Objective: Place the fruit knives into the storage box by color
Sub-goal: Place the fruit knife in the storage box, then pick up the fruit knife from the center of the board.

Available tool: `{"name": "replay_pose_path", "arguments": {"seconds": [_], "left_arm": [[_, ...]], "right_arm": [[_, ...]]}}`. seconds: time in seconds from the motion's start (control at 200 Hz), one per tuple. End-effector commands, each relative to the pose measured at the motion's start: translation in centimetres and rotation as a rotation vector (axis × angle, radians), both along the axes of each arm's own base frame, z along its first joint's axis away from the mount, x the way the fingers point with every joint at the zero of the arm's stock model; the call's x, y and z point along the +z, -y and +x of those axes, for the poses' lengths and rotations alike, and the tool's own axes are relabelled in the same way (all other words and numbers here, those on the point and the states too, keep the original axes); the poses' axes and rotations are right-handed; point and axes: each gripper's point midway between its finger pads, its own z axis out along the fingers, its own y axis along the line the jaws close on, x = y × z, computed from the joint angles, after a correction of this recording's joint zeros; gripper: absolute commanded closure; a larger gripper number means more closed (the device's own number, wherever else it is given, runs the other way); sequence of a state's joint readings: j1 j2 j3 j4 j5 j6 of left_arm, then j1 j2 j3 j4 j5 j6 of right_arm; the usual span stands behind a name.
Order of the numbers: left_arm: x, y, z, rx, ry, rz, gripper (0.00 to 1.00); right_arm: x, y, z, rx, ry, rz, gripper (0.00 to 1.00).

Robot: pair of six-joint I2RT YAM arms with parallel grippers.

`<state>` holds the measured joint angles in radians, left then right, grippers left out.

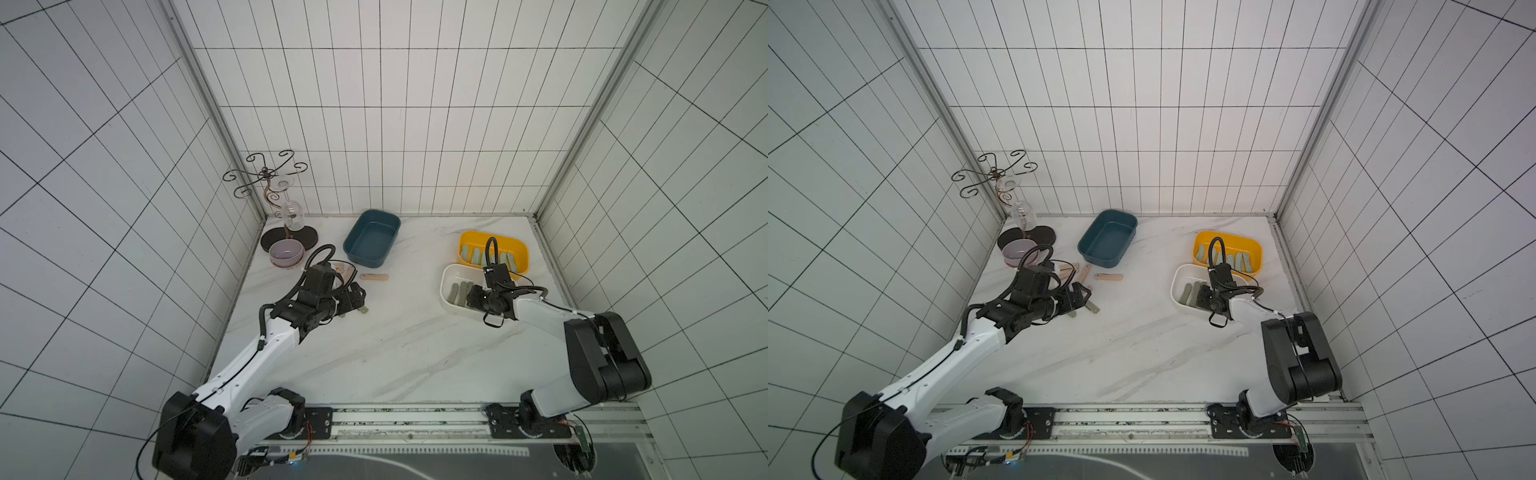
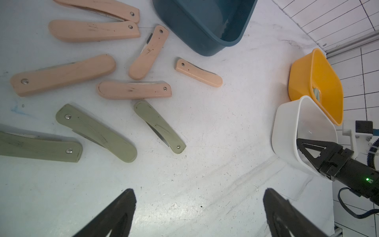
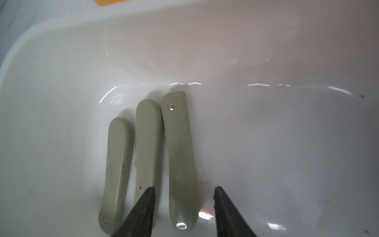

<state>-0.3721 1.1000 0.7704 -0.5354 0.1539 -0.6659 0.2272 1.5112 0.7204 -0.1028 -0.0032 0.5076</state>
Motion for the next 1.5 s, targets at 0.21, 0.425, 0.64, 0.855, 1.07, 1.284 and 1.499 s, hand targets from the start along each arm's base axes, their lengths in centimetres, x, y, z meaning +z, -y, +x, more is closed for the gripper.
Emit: {"name": "replay_pose_path", "arguments": {"seconds": [0.21,0.425,0.64,0.855,1.07,1.284,1.499], "left_arm": [[2.1,-0.9,1.0,0.045,0.061,0.020,0.03],[2.7,-5.0,1.6,0.150,0.085,0.018,0.03],[2.7,-9.4,2.1,0.257,0.075,-0.038,0.03],[2.5,-11.2,2.4,0.297,0.069,-0.055,0.03],[2.3,-11.1,2.6,0.285,0.058,-0.067,0.03],[2.1,-10.9,2.8,0.271,0.047,-0.078,0.03],[2.0,-10.9,2.8,0.266,0.041,-0.084,0.03]], "right_arm": [[10.2,-3.1,2.2,0.119,0.234,0.155,0.46],[13.8,-11.2,2.0,0.389,0.333,0.223,0.45],[12.3,-21.6,0.5,0.678,0.316,0.148,0.44],[8.6,-30.1,-0.9,0.926,0.282,-0.045,0.45],[5.0,-35.4,-2.0,1.083,0.271,-0.210,0.44],[2.8,-37.8,-2.6,1.143,0.258,-0.258,0.44],[1.3,-38.4,-2.3,1.155,0.243,-0.278,0.46]]}}
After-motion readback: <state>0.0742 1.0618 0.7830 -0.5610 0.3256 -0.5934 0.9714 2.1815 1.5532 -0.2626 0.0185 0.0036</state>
